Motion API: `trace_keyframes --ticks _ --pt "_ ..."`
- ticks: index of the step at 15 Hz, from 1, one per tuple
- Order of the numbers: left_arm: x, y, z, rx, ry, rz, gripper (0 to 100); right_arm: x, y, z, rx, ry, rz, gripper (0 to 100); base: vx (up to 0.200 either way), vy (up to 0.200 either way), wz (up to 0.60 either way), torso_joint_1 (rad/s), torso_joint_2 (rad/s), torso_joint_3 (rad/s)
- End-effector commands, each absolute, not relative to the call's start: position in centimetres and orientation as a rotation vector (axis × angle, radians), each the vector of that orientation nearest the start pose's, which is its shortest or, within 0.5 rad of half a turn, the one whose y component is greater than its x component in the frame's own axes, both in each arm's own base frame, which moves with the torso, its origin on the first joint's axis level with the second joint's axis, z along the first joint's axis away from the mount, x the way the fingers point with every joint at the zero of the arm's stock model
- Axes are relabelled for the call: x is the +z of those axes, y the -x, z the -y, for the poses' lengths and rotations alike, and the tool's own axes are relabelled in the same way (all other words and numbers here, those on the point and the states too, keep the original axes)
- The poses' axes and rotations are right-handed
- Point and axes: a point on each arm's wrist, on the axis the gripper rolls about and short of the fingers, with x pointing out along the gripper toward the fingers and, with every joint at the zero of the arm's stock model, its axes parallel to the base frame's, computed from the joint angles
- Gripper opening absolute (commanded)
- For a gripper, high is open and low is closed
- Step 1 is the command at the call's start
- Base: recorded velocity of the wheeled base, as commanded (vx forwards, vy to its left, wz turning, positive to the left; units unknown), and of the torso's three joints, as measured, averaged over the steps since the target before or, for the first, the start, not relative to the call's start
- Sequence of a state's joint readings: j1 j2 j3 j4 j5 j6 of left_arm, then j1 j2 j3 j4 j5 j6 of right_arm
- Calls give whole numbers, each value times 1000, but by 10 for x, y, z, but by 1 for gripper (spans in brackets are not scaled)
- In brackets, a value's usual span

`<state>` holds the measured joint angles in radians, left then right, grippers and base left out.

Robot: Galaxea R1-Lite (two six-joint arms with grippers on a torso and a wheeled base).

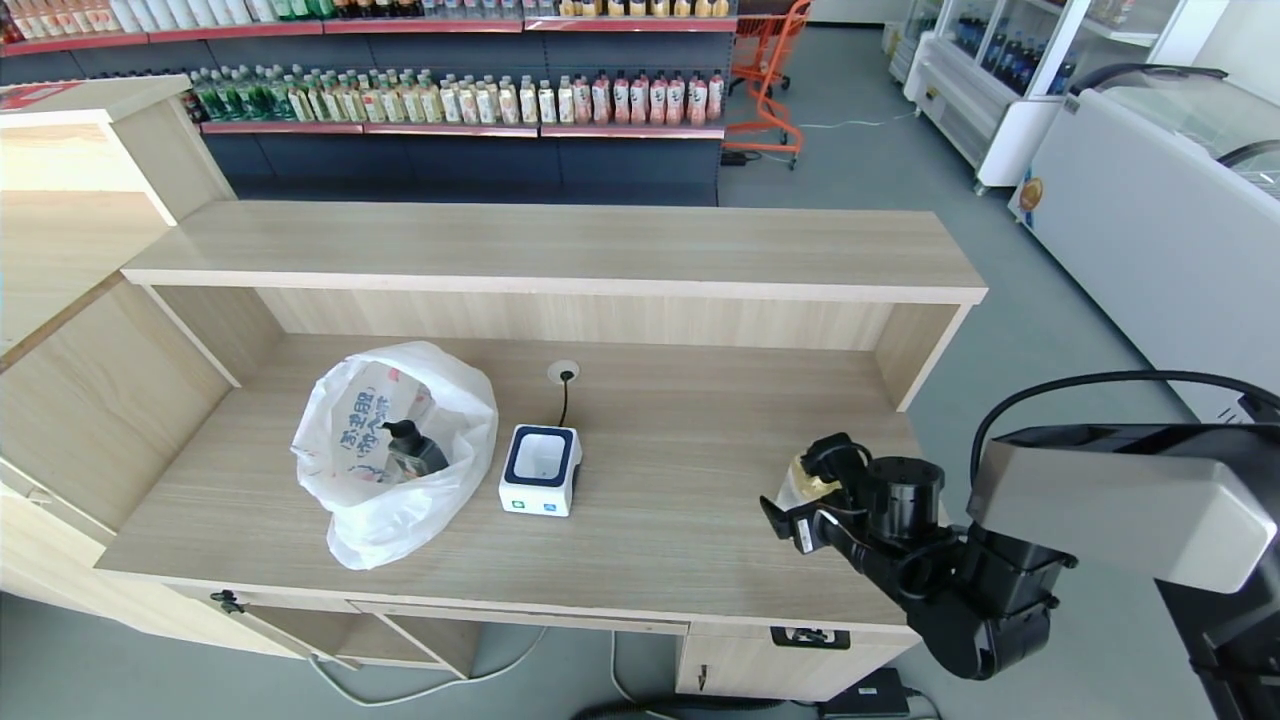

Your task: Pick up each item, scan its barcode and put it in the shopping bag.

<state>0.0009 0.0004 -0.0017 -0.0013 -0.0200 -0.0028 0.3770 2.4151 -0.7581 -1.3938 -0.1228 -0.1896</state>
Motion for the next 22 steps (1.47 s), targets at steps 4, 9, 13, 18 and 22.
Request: trace_keyframes --ticks 4,9,13,18,22 --pt "76 23 0 -17 3 3 100 -17 -370 -144 302 249 -213 100 0 0 0 0 0 0" --pt "76 23 0 -17 3 3 100 -17 -386 -149 305 266 -163 100 0 0 0 0 0 0" --pt "76 23 0 -18 3 3 100 -14 -390 -148 308 265 -145 0 0 0 0 0 0 0" --pt "76 23 0 -18 3 3 100 -11 -392 -141 294 279 -139 0 0 0 0 0 0 0" --pt "76 23 0 -18 3 3 100 -10 -390 -141 297 276 -139 0 0 0 0 0 0 0"
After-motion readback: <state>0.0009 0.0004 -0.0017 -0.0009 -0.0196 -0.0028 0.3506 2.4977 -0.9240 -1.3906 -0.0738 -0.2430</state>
